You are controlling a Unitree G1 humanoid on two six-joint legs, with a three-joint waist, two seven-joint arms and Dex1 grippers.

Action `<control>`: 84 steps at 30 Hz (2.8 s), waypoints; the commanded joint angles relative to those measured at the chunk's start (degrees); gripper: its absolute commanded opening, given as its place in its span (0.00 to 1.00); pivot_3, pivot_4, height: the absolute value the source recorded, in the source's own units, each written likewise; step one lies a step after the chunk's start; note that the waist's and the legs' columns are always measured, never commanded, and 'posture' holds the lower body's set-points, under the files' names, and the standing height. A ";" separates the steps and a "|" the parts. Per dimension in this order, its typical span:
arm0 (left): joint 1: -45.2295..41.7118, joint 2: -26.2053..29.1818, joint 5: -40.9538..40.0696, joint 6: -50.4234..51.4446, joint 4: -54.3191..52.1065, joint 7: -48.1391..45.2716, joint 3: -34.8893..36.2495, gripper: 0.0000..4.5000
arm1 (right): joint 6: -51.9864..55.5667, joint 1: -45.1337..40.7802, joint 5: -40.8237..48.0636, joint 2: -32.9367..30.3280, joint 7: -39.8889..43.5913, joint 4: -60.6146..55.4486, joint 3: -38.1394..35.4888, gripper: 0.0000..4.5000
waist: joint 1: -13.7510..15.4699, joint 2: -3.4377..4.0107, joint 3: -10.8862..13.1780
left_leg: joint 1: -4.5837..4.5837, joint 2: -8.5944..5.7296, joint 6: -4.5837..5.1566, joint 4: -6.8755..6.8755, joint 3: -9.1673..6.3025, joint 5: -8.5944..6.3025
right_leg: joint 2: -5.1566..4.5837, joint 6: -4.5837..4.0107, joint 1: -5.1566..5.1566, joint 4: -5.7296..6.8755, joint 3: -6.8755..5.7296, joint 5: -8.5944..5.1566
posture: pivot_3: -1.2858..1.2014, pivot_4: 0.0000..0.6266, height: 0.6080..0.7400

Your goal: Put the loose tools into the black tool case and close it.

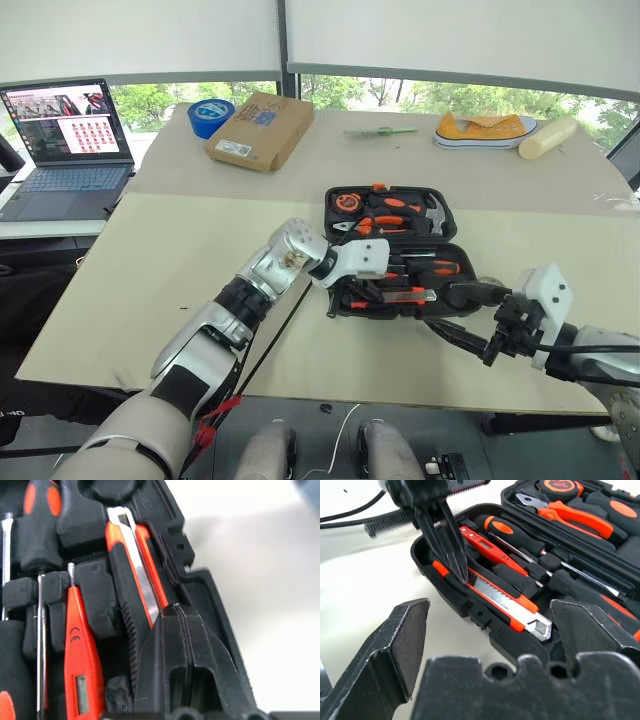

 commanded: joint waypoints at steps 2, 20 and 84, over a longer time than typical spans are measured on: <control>-2.82 -1.33 0.93 -3.16 1.48 2.31 1.06 0.01 | -1.94 -0.46 -0.52 0.01 0.04 -0.52 -0.75 1.00 | 0.19 0.00 0.00 | 0.00 -0.01 0.00 0.02 0.00 0.00 | -0.01 0.00 0.05 -0.04 0.00 0.00 | 0.52 0.24 0.96; -3.24 -5.36 8.42 -13.81 14.83 8.59 -2.62 0.01 | -1.69 0.69 -0.86 0.74 -0.67 -1.00 -0.98 1.00 | 0.06 -0.01 0.00 | 0.08 -0.01 0.02 0.09 0.00 -0.01 | -0.02 0.01 0.19 -0.05 0.01 0.01 | 0.52 0.24 0.96; -0.13 -4.23 3.61 -13.13 16.25 4.75 5.52 0.01 | -0.96 1.74 -1.63 0.13 -0.01 -1.31 -1.06 1.00 | 0.50 -0.01 -0.01 | 0.08 -0.02 0.07 0.15 -0.01 -0.04 | -0.05 0.03 0.23 -0.05 0.00 0.02 | 0.52 0.24 0.96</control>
